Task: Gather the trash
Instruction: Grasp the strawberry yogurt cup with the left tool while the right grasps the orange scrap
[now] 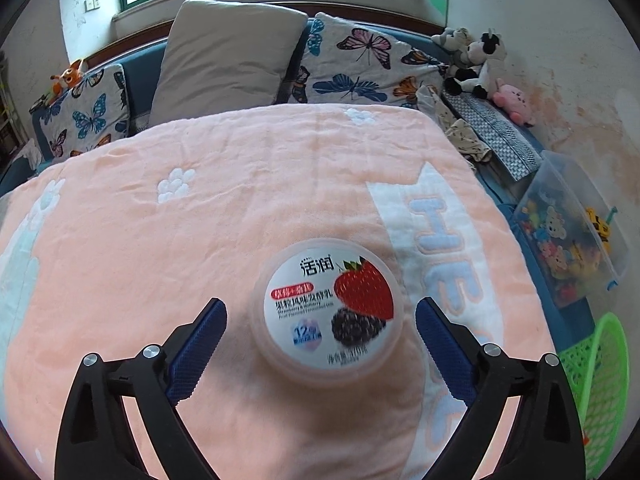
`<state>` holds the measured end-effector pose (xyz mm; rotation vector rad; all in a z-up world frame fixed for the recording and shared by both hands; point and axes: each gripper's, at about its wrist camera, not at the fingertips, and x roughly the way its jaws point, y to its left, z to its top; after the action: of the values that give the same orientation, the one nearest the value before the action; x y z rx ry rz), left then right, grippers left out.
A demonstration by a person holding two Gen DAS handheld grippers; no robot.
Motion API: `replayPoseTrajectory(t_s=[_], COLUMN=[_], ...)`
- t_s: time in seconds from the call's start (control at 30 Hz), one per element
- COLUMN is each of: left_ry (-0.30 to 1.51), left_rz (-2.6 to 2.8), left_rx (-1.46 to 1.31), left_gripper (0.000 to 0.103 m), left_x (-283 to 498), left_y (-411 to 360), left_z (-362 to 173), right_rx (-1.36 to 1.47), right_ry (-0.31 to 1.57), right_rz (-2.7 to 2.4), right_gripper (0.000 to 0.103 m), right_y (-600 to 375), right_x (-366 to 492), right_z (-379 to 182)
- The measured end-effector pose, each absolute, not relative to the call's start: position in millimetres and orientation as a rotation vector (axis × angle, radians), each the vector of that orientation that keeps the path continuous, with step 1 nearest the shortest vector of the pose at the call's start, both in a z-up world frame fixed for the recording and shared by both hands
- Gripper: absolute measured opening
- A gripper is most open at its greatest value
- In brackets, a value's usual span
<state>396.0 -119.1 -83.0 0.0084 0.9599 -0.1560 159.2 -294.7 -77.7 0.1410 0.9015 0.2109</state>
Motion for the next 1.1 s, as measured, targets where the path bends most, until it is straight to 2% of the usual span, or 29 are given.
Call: replayPoseTrajectory(t_s=[0.47, 0.87, 0.93, 1.1], left_ry=[0.997, 0.981, 0.977, 0.963], left_rz=[-0.123, -0.135, -0.135, -0.137], left_rx=[0.010, 0.003, 0.008, 0.006], left_gripper=[0.092, 0.089, 0.089, 0.089], left_x=[414.1, 409.5, 406.6, 394.7], left_y=[-126.9, -124.9, -125.0, -118.7], left_z=[-110.0, -110.2, -108.9, -101.1], right_rx=[0.152, 0.150, 0.144, 0.157], right_ry=[0.905, 0.938, 0.936, 0.934], right_rz=[0.225, 0.202, 0.203, 0.204], right_gripper=[0.044, 0.050, 0.050, 0.041], right_y=[-295.4, -295.5, -294.4, -296.8], right_x=[160.9, 168.8, 169.2, 165.4], right_z=[-79.7, -91.0, -91.1, -89.8])
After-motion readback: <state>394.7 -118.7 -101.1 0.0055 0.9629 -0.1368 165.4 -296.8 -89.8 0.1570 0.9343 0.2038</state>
